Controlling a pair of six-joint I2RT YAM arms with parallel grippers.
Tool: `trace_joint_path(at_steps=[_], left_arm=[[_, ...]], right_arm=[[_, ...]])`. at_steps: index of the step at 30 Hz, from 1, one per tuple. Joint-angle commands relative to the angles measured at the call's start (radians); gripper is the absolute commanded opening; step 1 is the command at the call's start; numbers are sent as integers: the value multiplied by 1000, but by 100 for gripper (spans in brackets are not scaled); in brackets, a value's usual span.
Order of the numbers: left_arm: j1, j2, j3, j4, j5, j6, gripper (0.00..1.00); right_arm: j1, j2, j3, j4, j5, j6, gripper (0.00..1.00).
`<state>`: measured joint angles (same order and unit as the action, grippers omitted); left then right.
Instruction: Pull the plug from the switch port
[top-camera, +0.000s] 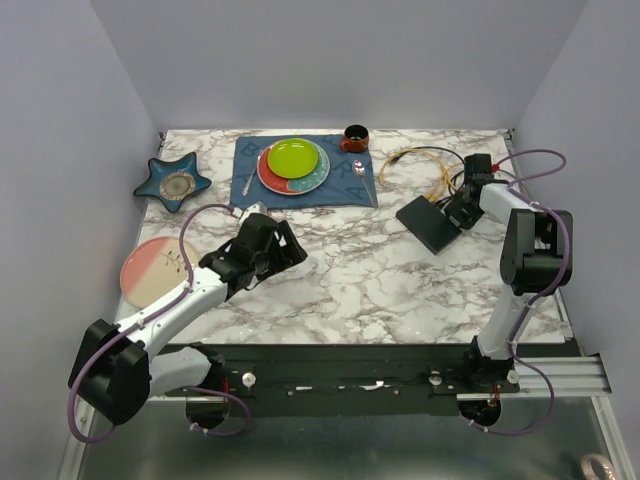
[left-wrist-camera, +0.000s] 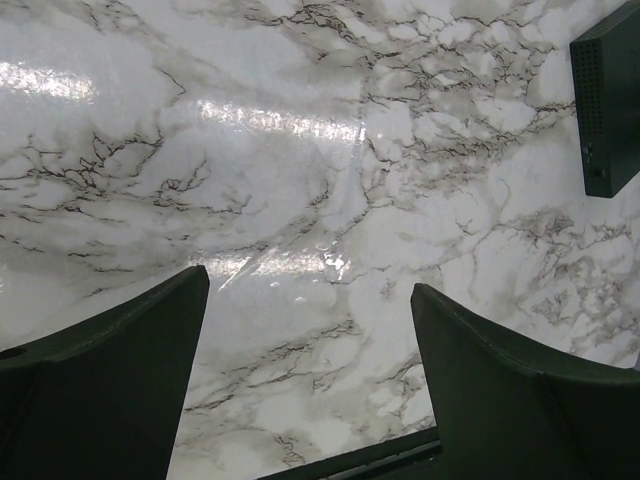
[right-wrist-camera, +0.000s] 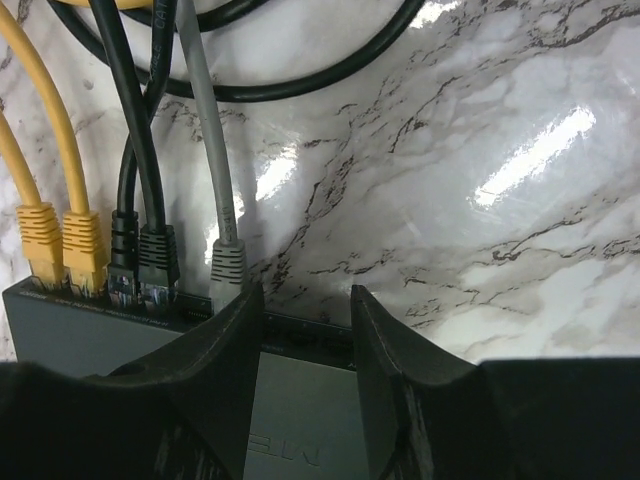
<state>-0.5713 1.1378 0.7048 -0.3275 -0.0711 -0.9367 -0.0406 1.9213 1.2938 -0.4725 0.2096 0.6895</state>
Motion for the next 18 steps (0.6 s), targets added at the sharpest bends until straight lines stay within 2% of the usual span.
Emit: trace_joint_path(at_steps=[1,9,18], left_arm=[[-7,23,13,30,-18,-16,94],[-42,123,61,71,13,-30,91],[-151,261,179,90,-13,-40,90]], right_arm=[[-4,-47,-76,-38,-84,22,49],[7,-189,-258,-31,-82,25,49],[34,-286,-387,-25,-65,-30,49]])
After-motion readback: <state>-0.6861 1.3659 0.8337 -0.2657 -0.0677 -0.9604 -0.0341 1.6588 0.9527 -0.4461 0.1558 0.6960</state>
